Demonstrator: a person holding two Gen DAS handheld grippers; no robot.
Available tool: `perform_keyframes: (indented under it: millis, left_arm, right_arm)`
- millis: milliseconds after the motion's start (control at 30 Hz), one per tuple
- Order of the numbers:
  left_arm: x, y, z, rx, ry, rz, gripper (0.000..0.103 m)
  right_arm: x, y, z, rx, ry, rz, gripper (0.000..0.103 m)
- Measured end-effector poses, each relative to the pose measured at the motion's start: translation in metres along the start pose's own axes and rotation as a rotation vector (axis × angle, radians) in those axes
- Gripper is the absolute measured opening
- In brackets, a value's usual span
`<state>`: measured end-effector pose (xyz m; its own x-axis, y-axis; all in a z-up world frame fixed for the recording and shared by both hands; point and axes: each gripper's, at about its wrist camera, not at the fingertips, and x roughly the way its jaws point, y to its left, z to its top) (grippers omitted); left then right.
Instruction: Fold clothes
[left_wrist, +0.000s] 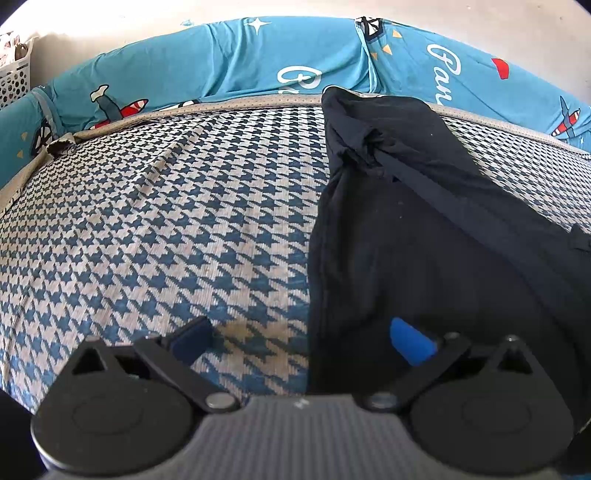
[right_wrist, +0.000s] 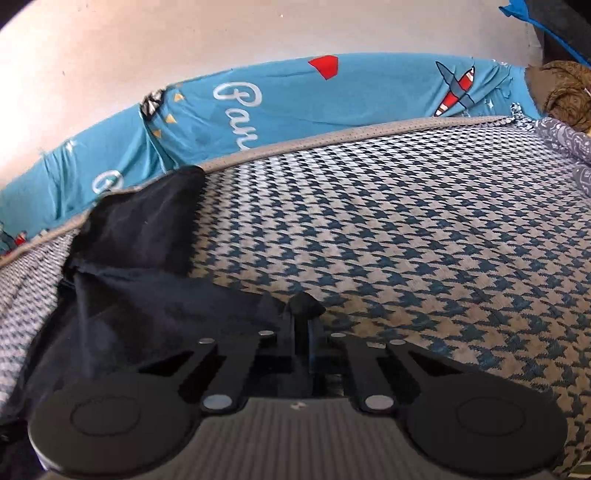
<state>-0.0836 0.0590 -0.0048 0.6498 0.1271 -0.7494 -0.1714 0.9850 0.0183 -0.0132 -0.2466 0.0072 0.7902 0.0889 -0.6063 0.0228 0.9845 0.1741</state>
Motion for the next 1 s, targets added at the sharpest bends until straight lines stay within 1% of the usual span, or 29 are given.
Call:
perform_keyframes:
  millis: [100, 300, 367, 567, 700, 833, 900, 1000]
  left_arm:
    - [0.0, 0.0, 0.001, 0.0, 0.001, -0.001, 0.103]
    - [-0.001, 0.0, 0.001, -0.013, 0.003, -0.007, 0.103]
    - [-0.004, 0.001, 0.001, -0.027, -0.004, -0.012, 0.103]
    - [-0.028, 0.021, 0.006, -0.119, -0.106, -0.008, 0.103]
    - [-0.044, 0.035, 0.01, -0.18, -0.173, -0.005, 0.103]
    - [-0.062, 0.052, 0.012, -0.259, -0.24, 0.009, 0.103]
    - [-0.067, 0.061, 0.01, -0.303, -0.256, -0.003, 0.103]
    - [-0.067, 0.07, 0.009, -0.345, -0.239, -0.018, 0.103]
  right_arm:
    - [-0.016, 0.005, 0.003, 0.036, -0.02, 0.077, 0.008]
    - [-0.049, 0.028, 0.002, 0.058, -0.011, 0.368, 0.008]
    - [-0.058, 0.042, -0.003, 0.031, -0.002, 0.42, 0.008]
    - [-0.076, 0.087, -0.022, -0.071, 0.032, 0.53, 0.008]
    - [-0.087, 0.123, -0.035, -0.168, 0.045, 0.61, 0.008]
    - [-0.098, 0.159, -0.059, -0.291, 0.083, 0.7, 0.008]
    - [-0.1, 0.174, -0.072, -0.363, 0.099, 0.709, 0.008]
    - [-0.091, 0.186, -0.095, -0.447, 0.145, 0.688, 0.008]
